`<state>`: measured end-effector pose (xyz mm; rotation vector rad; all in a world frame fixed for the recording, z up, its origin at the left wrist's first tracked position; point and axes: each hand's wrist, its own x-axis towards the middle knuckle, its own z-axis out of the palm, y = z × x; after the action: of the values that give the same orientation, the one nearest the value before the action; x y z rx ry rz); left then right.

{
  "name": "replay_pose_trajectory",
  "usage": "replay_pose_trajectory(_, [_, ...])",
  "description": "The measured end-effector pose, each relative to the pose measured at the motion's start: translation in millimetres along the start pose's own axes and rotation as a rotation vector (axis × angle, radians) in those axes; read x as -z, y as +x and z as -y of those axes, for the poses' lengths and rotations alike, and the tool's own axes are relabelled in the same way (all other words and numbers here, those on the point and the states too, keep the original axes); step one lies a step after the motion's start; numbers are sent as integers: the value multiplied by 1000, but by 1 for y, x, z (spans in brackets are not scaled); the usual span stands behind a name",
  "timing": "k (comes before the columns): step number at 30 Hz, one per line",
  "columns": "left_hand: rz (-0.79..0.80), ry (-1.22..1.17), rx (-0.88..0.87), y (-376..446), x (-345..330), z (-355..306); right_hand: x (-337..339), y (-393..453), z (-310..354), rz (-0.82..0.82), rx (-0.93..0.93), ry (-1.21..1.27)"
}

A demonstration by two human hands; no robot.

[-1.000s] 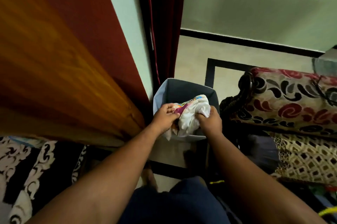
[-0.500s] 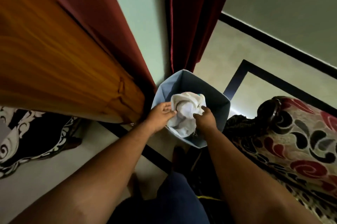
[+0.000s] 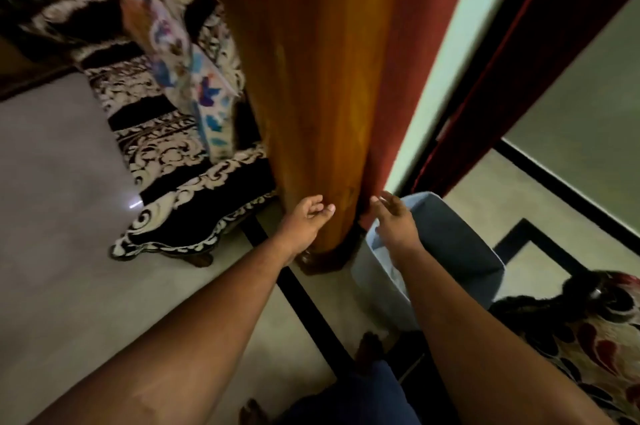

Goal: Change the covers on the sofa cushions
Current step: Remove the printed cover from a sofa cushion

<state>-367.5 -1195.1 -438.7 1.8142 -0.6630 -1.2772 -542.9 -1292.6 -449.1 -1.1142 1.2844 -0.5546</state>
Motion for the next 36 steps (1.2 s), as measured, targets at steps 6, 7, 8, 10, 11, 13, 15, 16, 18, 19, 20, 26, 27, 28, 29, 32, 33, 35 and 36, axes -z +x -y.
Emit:
replay_pose_trajectory(6, [-188,-77,-143,-83,157,5,-127,-71,53,157,117,37])
replay_pose_trajectory(7, [-219,-90,-168,-96,185,5,-151,-81,64,192,133,23])
replay_pose_trajectory(8, [-244,-104,-191,-103,208,5,-170,-87,74,213,148,13])
replay_pose_trajectory(10, [-288,-142,-221,-115,252,5,-210,-95,91,233,202,-4])
replay_pose_trajectory(11, [-305,-155,-223,-118,269,6,-227,-97,95,235,223,-20])
replay_pose_trajectory(13, [-348,-185,-225,-114,302,4,-262,-92,107,227,267,-62])
replay_pose_trajectory(15, [-374,-208,-219,-102,328,3,-292,-81,116,237,275,-84])
replay_pose_trajectory(16, [-382,-203,-216,-94,337,2,-304,-71,119,244,274,-96])
replay_pose_trajectory(18, [-378,-173,-213,-67,354,-2,-331,-40,127,248,268,-131])
replay_pose_trajectory(19, [-370,-154,-216,-55,361,-5,-341,-23,129,245,265,-145])
replay_pose_trajectory(20, [-369,-138,-214,-32,370,-7,-355,4,132,238,252,-158])
replay_pose_trajectory(26, [-334,-48,-156,114,413,-25,-438,195,136,141,159,-249])
replay_pose_trajectory(27, [-323,-50,-137,150,422,-29,-456,236,136,114,133,-263])
replay_pose_trajectory(28, [-323,-63,-107,176,428,-28,-469,265,134,95,95,-284])
replay_pose_trajectory(29, [-329,-78,-63,198,434,-25,-480,292,130,76,58,-307])
replay_pose_trajectory(32, [-316,2,11,278,456,1,-514,375,108,45,-91,-379])
replay_pose_trajectory(33, [-284,57,19,295,461,5,-521,396,101,45,-116,-400])
replay_pose_trajectory(35, [-234,149,49,323,470,23,-533,419,95,40,-137,-428])
replay_pose_trajectory(36, [-222,176,85,331,473,30,-539,421,97,24,-140,-449])
